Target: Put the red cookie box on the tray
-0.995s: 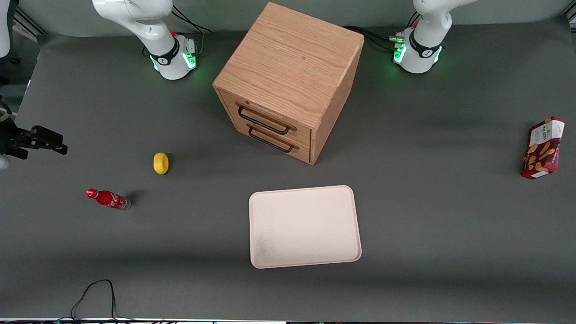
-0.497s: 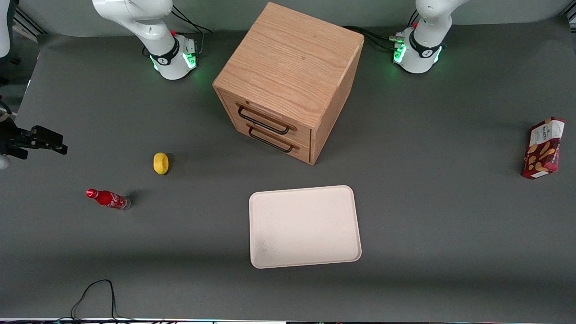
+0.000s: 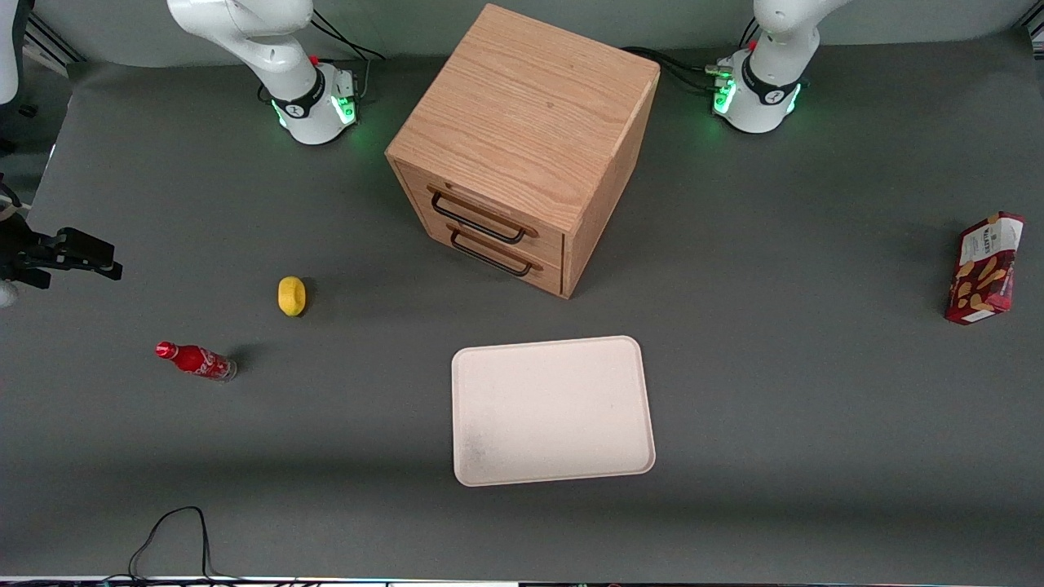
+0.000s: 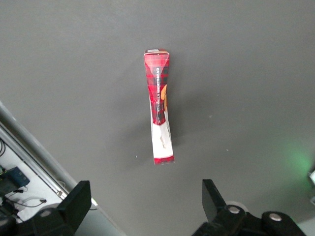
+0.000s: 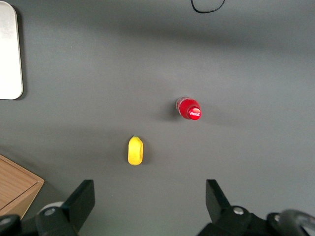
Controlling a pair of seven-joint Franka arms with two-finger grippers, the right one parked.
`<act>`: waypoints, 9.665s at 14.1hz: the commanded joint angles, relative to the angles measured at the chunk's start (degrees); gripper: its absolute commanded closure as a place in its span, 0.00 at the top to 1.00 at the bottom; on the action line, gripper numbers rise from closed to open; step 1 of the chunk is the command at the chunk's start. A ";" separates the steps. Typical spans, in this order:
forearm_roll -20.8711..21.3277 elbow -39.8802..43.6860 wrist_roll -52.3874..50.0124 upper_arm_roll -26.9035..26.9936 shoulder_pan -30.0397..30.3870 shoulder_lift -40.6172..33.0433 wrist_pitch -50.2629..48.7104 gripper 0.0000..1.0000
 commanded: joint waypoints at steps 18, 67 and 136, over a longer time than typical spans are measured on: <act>-2.22 -23.72 -1.75 -0.35 1.82 6.35 33.28 0.98; -6.71 30.33 -95.09 -20.83 -38.34 19.44 -5.41 0.00; -4.51 2.55 -67.67 2.90 -33.25 -17.20 -20.06 1.00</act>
